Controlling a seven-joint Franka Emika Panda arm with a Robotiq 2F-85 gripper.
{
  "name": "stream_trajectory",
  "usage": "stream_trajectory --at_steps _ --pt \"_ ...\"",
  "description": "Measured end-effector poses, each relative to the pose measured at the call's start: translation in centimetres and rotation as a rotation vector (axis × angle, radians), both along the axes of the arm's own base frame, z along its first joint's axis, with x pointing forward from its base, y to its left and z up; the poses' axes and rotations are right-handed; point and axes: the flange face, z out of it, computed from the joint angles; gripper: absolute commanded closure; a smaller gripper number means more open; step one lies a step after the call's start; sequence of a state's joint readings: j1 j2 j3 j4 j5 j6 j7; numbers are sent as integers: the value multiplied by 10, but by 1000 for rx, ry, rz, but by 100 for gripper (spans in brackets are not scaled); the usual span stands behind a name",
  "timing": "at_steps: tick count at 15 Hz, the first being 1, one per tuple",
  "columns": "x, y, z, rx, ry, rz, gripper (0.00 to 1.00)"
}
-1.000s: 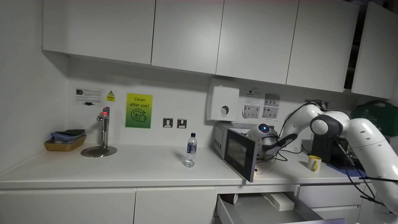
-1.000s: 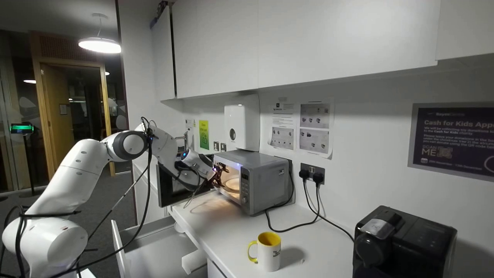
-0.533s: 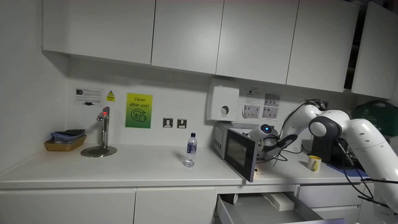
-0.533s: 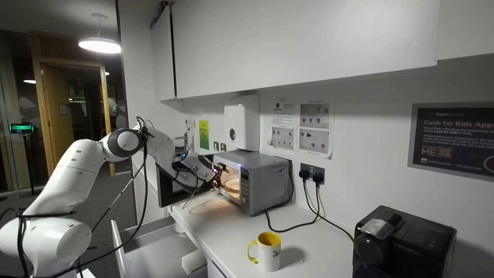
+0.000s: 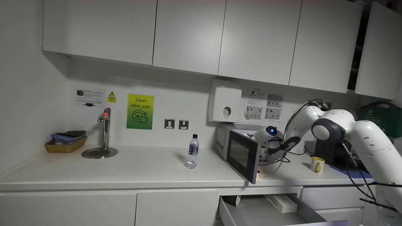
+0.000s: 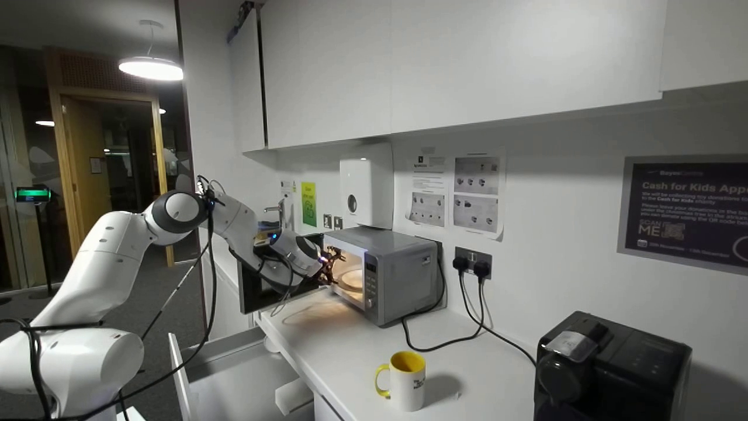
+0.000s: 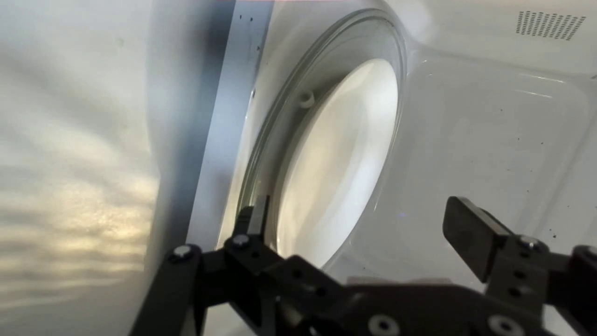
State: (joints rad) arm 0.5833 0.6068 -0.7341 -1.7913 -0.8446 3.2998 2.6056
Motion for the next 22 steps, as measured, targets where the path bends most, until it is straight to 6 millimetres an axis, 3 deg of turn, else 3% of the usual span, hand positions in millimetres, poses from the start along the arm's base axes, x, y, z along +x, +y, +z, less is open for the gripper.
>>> stream_trajectory --at_steps 12,22 --pt "-24 -9 -10 8 -8 -66 0" --pt "-26 -23 -27 -17 -12 -79 0"
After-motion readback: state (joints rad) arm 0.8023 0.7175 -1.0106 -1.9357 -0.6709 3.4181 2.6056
